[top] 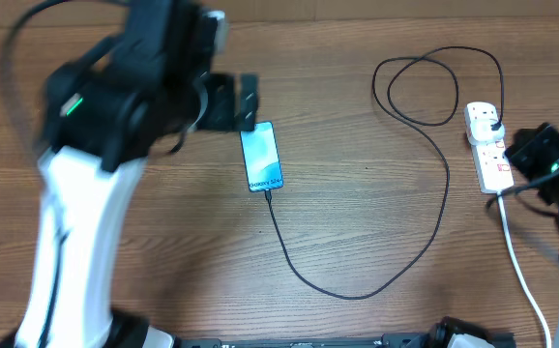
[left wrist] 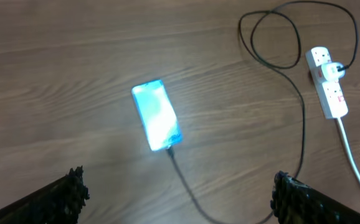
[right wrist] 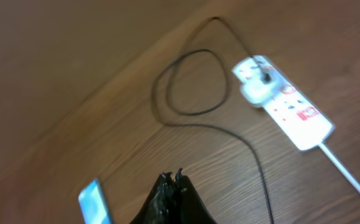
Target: Plug charger to phone and switch on socket
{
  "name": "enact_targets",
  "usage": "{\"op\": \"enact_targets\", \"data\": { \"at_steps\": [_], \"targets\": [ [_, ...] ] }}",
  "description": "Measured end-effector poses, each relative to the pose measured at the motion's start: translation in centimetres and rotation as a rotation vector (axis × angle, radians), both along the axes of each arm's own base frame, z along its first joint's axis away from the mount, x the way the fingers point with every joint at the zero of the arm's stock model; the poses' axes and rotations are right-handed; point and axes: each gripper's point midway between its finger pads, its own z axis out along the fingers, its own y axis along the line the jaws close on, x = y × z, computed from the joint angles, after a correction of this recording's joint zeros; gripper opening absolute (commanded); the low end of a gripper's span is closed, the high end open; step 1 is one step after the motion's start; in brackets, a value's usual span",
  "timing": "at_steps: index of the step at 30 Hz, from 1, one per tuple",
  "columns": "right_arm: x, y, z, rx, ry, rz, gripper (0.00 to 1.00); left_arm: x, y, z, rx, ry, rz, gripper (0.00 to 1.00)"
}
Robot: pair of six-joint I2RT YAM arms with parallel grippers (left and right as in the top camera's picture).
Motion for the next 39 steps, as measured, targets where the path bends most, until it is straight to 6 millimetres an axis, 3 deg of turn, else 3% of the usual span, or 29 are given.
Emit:
{"op": "enact_targets", "data": {
  "at_steps": [3,5,6,7,10,14,25,32,39],
  "targets": [
    [-1.9,5.0,2.6,-0.034,-0.105,0.204,0.21,-3.1,1.8,1.4,0.021,-0.025,0.022,1.00],
    [-3.6,8.4,4.1,-0.044,-0.174,0.358,0.59,-4.4,2.7,1.9,0.035,-0.036,0.035,1.00],
    [-4.5,9.8,4.7,-0.052,-0.204,0.427,0.90,-4.9,3.1,2.1,0.040,-0.044,0.041,1.00],
    [-5.3,10.9,5.2,-0.060,-0.228,0.482,1.00,-5.3,3.4,2.3,0.043,-0.052,0.046,1.00],
    [-7.2,13.7,5.9,-0.070,-0.273,0.632,1.00,-6.9,4.4,2.1,0.058,-0.064,0.062,1.00],
    [-8.0,15.4,5.4,-0.063,-0.259,0.722,1.00,-9.5,6.1,1.0,0.083,-0.077,0.091,1.00],
    [-9.2,15.5,3.4,-0.053,-0.162,0.751,1.00,-17.1,10.3,-4.3,0.055,-0.179,0.189,1.00],
    [-9.3,15.5,3.2,-0.054,-0.151,0.752,1.00,-19.3,11.2,-9.1,0.119,-0.025,0.204,1.00],
    [-9.3,15.5,3.2,-0.055,-0.151,0.753,1.00,-19.5,11.3,-10.0,0.134,0.006,0.202,1.00]
  ]
}}
